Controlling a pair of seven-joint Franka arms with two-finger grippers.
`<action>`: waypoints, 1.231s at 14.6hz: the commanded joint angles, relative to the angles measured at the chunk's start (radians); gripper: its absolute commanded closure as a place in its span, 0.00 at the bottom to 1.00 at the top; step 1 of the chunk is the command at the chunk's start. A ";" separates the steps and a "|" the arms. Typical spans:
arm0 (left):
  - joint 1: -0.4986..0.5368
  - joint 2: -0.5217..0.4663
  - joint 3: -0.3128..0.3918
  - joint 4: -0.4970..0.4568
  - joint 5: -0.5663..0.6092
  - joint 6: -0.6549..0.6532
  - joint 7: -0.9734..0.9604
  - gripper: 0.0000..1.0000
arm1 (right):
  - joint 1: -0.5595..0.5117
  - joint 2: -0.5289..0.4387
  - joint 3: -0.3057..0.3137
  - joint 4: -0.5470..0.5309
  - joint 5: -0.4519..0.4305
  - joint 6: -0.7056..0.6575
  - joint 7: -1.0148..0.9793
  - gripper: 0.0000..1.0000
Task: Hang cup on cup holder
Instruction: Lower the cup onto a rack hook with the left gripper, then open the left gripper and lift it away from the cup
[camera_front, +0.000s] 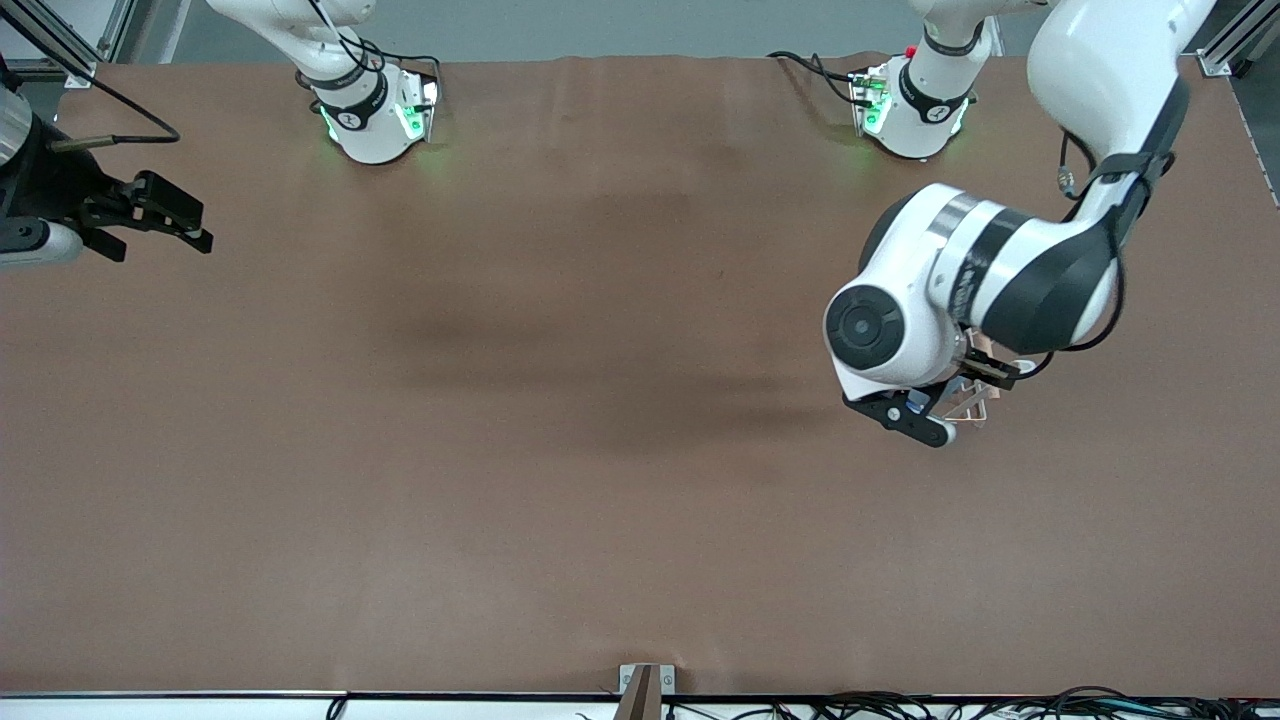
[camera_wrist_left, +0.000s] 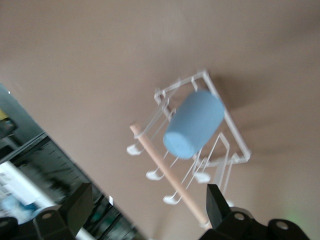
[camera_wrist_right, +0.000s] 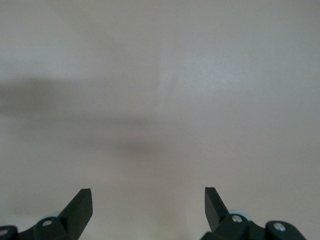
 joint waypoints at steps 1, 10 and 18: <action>0.041 -0.062 -0.015 0.028 -0.064 0.066 -0.062 0.00 | -0.006 -0.021 0.002 -0.016 -0.016 0.006 0.017 0.01; 0.205 -0.312 -0.017 0.076 -0.335 0.095 -0.061 0.00 | -0.009 -0.021 -0.006 -0.019 -0.015 -0.015 0.013 0.01; -0.096 -0.625 0.607 -0.077 -0.790 0.143 -0.045 0.00 | -0.016 -0.020 -0.006 -0.019 -0.011 -0.021 0.011 0.01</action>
